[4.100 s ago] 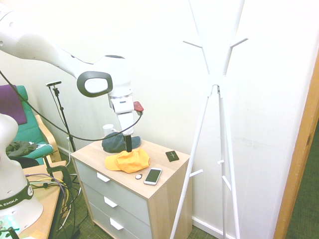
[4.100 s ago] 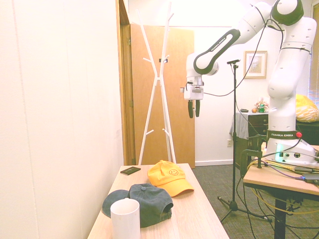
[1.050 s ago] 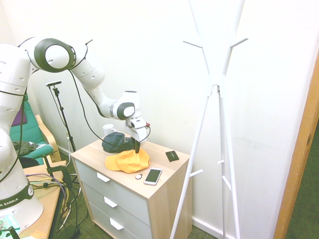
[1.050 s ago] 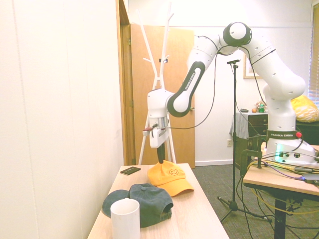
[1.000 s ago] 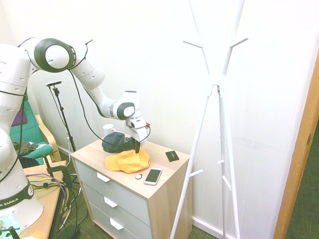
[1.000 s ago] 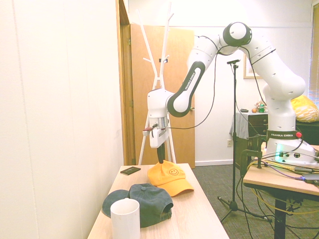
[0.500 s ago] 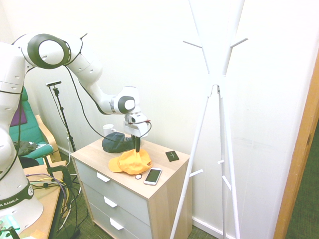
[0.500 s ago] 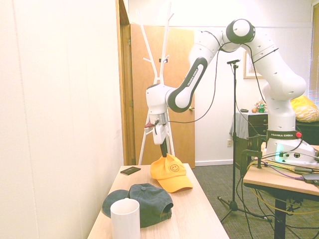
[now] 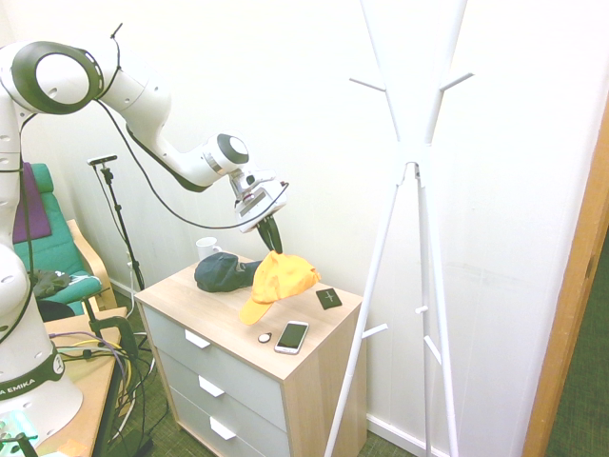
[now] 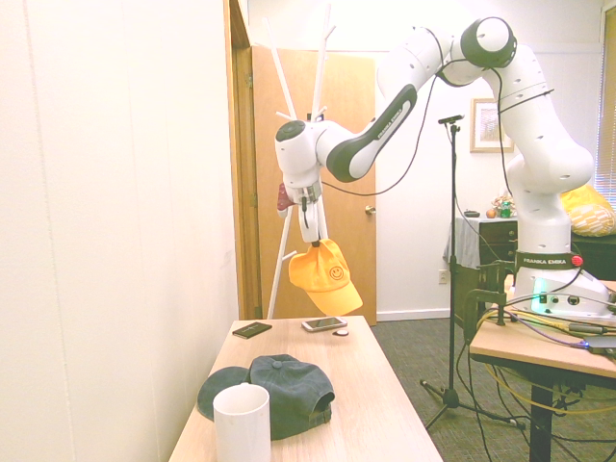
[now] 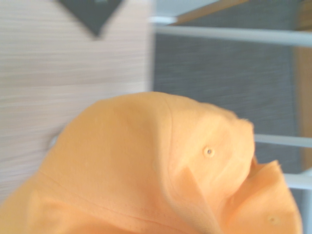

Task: Hang the cap

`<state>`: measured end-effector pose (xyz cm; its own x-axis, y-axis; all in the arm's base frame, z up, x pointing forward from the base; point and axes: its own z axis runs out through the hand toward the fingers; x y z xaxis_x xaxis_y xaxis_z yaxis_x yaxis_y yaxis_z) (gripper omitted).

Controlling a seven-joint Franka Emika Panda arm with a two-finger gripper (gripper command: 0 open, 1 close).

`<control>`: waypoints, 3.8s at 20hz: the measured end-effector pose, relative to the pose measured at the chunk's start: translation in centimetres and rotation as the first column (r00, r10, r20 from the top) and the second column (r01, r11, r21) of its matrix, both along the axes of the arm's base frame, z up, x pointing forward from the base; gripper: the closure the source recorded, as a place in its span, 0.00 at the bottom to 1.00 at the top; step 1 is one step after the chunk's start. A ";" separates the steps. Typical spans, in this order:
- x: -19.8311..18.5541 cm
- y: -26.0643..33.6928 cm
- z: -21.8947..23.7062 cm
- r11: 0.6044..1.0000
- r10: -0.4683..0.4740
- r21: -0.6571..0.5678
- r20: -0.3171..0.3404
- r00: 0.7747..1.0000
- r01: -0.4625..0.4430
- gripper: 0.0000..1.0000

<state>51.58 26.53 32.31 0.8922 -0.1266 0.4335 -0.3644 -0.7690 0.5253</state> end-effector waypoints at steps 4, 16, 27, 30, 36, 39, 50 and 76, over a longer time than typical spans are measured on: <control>1.3 -2.3 3.7 0.984 0.025 -0.177 0.079 0.997 -0.011 1.00; -0.3 -4.2 18.3 0.863 0.137 -0.505 0.215 0.967 -0.010 1.00; 0.7 -6.2 34.2 0.836 0.146 -0.543 0.353 0.924 0.076 1.00; 0.4 -6.2 36.0 0.835 0.142 -0.543 0.373 0.917 0.092 1.00; 1.1 -7.6 37.4 0.830 0.134 -0.545 0.396 0.908 0.116 1.00; 2.4 -9.4 36.9 0.833 0.126 -0.541 0.390 0.912 0.116 1.00; 4.3 -10.6 29.8 0.896 0.113 -0.438 0.375 0.920 0.069 0.00; 4.6 -11.0 29.3 0.899 0.106 -0.432 0.374 0.921 0.072 0.00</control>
<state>56.22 15.50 61.63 0.6474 0.1653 0.7440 -0.5914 -0.5067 0.6272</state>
